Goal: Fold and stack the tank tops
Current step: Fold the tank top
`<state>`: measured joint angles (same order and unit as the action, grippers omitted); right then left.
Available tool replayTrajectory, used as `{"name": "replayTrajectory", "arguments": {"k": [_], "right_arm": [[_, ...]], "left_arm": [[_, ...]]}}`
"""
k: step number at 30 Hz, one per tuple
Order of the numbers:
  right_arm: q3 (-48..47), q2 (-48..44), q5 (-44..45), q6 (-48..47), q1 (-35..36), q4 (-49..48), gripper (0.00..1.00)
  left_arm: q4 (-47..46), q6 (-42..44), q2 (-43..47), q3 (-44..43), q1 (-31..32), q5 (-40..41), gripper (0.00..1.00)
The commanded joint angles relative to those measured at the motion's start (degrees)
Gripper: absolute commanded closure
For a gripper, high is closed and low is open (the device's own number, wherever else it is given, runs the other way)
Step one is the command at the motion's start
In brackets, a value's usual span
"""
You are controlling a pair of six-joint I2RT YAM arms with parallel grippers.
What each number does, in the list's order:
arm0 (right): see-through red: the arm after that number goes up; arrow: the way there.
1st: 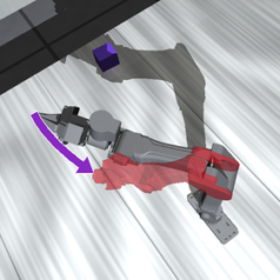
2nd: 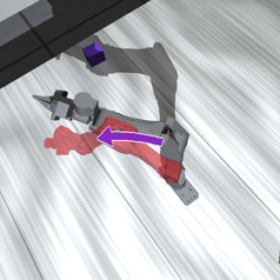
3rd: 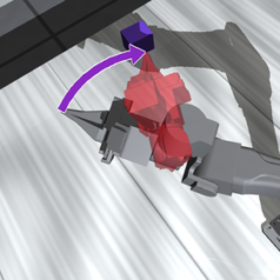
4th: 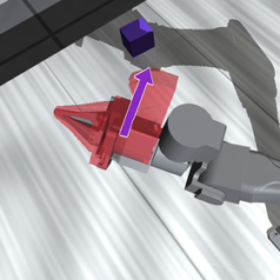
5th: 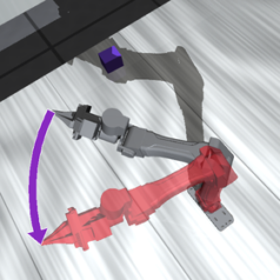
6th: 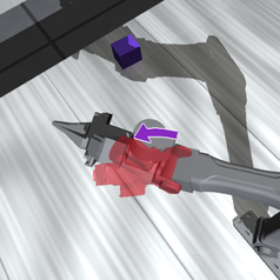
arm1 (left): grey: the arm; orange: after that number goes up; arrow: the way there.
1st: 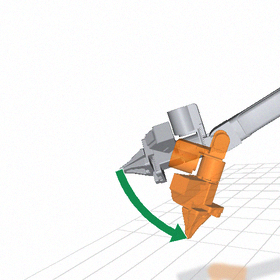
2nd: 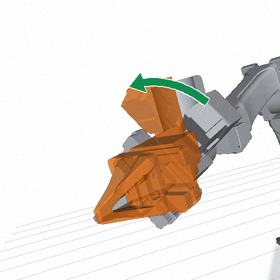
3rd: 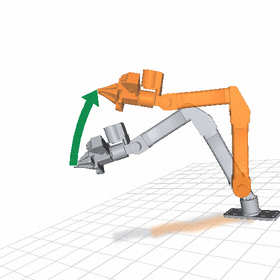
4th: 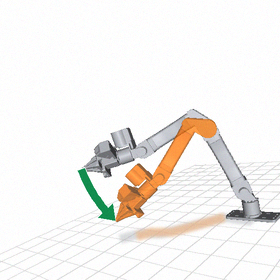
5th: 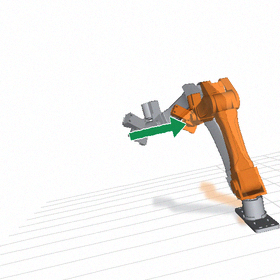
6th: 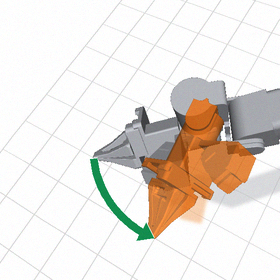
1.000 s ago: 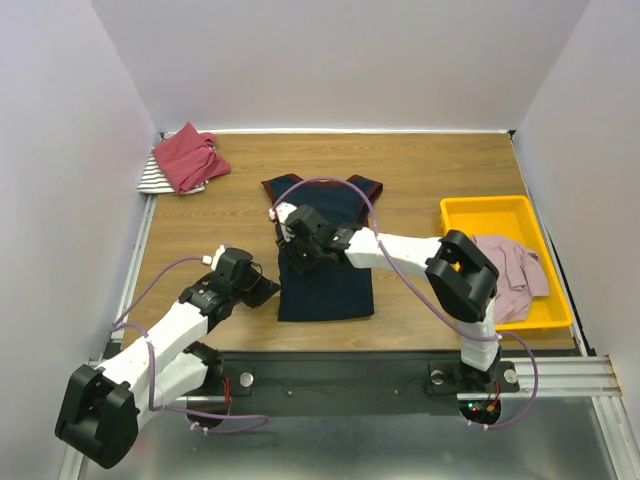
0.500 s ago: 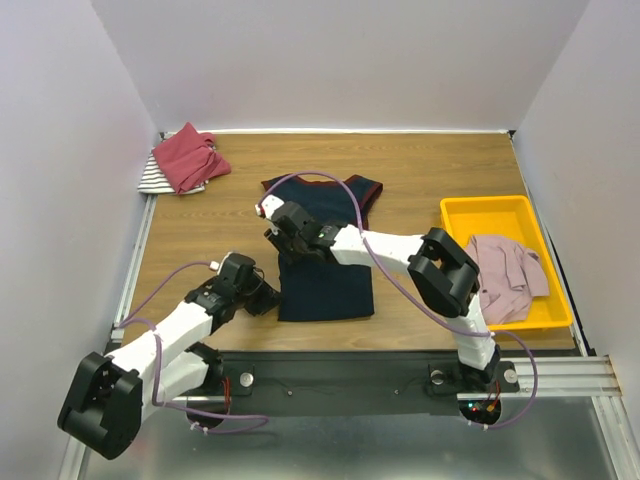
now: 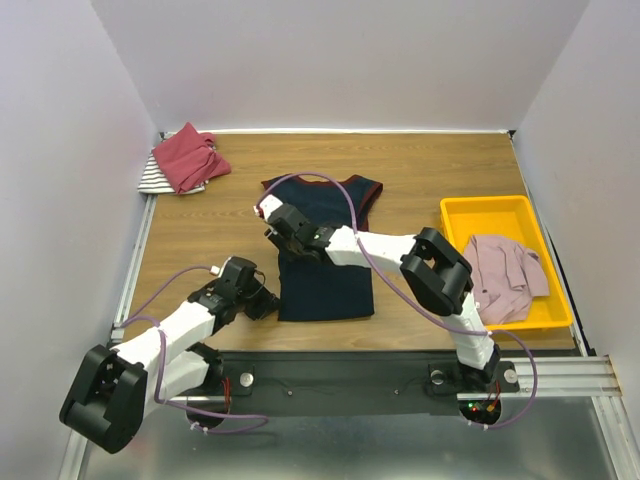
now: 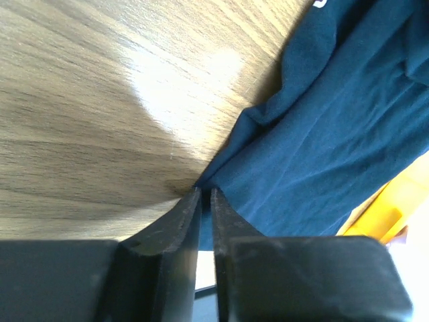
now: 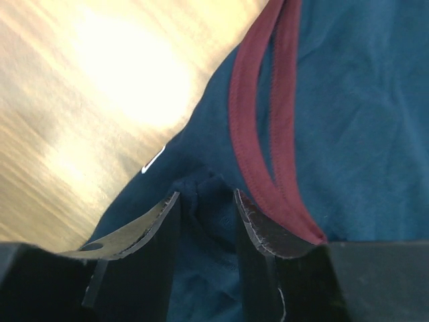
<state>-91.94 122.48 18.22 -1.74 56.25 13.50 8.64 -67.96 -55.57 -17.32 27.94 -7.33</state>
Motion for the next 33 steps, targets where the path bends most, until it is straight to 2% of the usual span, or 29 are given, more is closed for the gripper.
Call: {"name": "replayTrajectory", "arguments": {"k": [1,7,10,13,21,28,33], "right_arm": [[-4.4,-0.3,4.1,-0.7,-0.9,-2.2,0.6],[-5.5,-0.1,6.6,0.6,-1.6,-2.2,0.57],[-4.6,-1.7,4.5,0.9,-2.2,-3.0,0.57],[-0.6,-6.7,-2.3,-0.2,-1.8,-4.3,0.57],[11.1,-13.7,-2.6,-3.0,3.1,-8.4,0.61],[9.8,-10.3,-4.2,-4.9,3.8,-9.0,0.6],[6.9,-6.7,-2.0,-6.8,3.8,-9.1,0.6]], "left_arm": [[0.3,0.3,0.2,1.4,-0.1,0.3,0.85],[0.8,0.5,0.9,1.6,-0.1,0.6,1.0],[1.0,0.7,1.0,1.6,-0.1,0.6,1.0],[1.3,1.2,1.0,1.3,-0.1,0.7,1.0],[1.7,1.5,1.3,0.8,-0.2,0.7,1.0],[1.9,1.7,1.3,0.4,-0.2,0.9,1.0],[1.6,1.8,0.6,0.4,-0.2,0.8,1.0]]}}
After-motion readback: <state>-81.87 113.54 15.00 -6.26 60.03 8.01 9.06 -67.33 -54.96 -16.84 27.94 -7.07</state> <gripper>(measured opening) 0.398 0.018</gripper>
